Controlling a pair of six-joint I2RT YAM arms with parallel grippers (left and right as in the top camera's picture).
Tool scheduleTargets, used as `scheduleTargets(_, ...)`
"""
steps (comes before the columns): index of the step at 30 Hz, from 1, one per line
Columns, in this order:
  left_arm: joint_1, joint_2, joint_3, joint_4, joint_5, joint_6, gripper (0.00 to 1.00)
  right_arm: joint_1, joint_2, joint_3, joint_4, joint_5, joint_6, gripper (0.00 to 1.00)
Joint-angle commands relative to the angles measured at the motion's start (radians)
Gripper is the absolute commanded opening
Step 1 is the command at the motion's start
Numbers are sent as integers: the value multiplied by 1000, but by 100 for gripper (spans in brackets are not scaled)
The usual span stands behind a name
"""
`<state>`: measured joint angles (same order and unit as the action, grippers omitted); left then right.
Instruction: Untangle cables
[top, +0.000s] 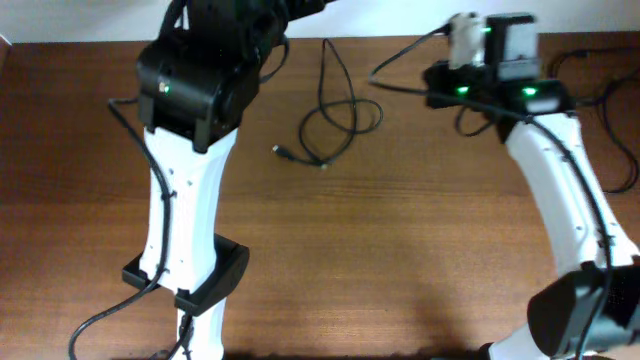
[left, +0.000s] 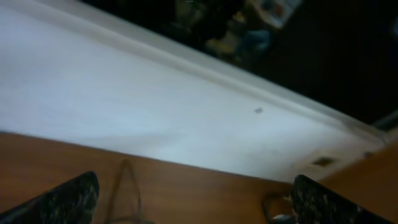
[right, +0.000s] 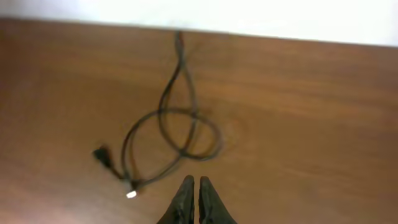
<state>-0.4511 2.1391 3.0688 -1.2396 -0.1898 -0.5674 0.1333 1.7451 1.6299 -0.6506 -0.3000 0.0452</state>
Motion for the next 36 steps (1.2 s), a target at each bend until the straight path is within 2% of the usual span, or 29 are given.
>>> scheduleTargets(1,3,32,-12,-30,-96,21,99,70,80,-11,10,79,-8,27)
scheduleTargets(2,3,32,-12,-33,-96,24,99,78,111,-11,23,125,-7,100)
scheduleTargets(7,10,32,-12,-61,-96,36,99,96,327,-11,167,129,-7,100)
scheduleTargets(12,18,32,-12,-94,-96,46,99,132,457,-11,248,129,-7,97)
scheduleTargets(14,18,32,-12,-106,-101,47,99,147,478,-11,263,129,-7,90)
scheduleTargets(19,18,32,-12,-148,-125,46,99,153,501,-11,274,158,-7,82)
scheduleTargets(23,18,32,-12,-154,-131,46,99,153,536,-11,274,176,-7,81)
scheduleTargets(24,18,32,-12,-154,-133,47,99,153,540,-11,274,182,-8,70)
scheduleTargets(25,18,32,-12,-154,-133,47,99,153,540,-11,274,182,-8,4)
scheduleTargets(28,18,32,-12,-154,-133,47,99,151,526,5,254,182,-11,4)
scheduleTargets(31,18,32,-12,-169,-133,46,99,134,414,68,124,217,-11,4)
scheduleTargets(36,18,42,-13,-181,-142,46,99,135,45,321,-216,323,-1,4)
